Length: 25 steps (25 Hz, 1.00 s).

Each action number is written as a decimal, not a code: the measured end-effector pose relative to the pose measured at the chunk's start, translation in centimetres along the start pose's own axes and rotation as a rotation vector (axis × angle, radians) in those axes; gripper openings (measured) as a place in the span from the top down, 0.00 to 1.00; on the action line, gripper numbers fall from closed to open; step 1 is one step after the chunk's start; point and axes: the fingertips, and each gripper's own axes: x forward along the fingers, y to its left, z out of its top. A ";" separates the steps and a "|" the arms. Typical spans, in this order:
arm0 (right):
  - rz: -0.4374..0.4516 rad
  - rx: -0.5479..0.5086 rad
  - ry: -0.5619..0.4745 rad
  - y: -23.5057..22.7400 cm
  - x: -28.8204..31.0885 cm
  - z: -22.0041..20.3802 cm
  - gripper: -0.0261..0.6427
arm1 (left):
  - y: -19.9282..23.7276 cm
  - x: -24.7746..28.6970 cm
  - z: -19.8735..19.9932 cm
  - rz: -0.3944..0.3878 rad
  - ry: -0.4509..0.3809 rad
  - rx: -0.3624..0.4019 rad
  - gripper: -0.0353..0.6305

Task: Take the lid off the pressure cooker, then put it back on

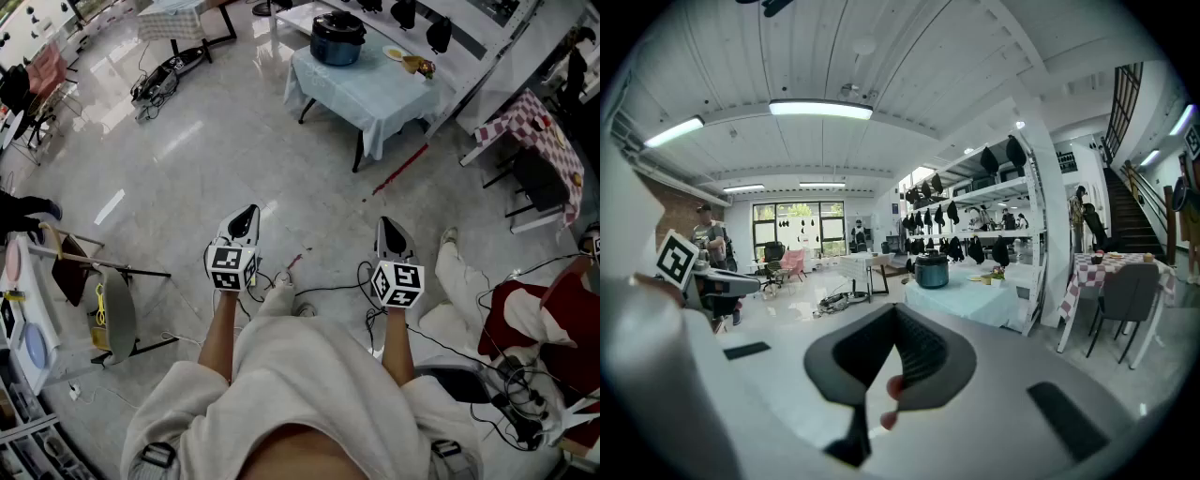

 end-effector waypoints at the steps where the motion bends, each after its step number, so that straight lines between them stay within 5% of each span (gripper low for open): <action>1: 0.000 -0.002 0.000 0.0 0.0 0.0 0.96 | -0.1 0.0 0.0 -0.001 0.000 0.000 0.94; 15: 0.051 -0.043 0.016 1.2 -0.3 -0.5 0.96 | -1.6 0.0 -0.5 -0.052 -0.009 0.003 0.93; 16: 0.071 -0.040 0.017 1.5 -0.3 -0.6 0.90 | -2.0 0.1 -0.6 -0.081 -0.008 -0.007 0.83; 18: 0.122 -0.042 0.018 2.4 -0.1 -0.8 0.59 | -2.6 0.3 -1.0 -0.129 0.000 -0.032 0.55; 19: 0.143 -0.050 0.019 2.8 0.0 -0.9 0.52 | -2.8 0.4 -1.3 -0.142 0.005 -0.036 0.49; 25: 0.165 -0.069 0.023 2.9 0.5 -1.2 0.49 | -3.4 1.1 -1.5 -0.143 0.021 -0.015 0.46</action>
